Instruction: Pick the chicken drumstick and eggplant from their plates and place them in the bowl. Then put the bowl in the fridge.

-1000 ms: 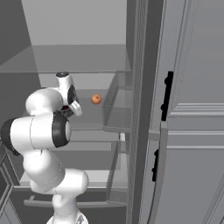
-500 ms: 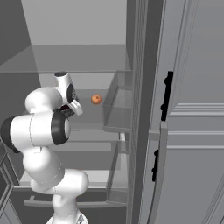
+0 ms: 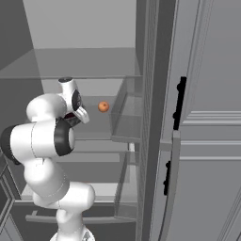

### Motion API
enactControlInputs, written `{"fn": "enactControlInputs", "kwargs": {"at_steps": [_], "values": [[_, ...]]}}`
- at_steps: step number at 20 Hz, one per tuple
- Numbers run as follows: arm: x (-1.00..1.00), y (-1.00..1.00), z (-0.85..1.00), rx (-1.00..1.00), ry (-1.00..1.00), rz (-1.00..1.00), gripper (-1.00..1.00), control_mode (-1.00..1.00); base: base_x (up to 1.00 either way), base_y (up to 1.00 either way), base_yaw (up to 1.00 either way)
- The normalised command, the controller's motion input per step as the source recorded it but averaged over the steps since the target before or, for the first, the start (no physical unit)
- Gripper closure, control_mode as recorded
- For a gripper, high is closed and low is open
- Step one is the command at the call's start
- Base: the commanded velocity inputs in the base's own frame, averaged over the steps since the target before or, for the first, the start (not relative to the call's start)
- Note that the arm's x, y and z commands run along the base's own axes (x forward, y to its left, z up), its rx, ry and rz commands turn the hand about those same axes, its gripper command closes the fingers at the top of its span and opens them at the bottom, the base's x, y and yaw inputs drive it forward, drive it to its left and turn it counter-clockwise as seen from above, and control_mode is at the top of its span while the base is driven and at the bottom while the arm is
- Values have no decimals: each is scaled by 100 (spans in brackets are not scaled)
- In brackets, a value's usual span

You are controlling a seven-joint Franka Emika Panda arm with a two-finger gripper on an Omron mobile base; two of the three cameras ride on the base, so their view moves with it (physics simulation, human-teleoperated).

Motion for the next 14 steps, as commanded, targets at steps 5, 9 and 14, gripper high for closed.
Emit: {"fn": "enactControlInputs", "kwargs": {"at_steps": [5,9,14], "values": [[0,1,-17,0,-7,1,-100,-100,0,0,0],[0,0,-22,1,-4,0,-100,-100,0,0,0],[0,0,-5,4,-5,0,-100,-100,0,0,0]]}}
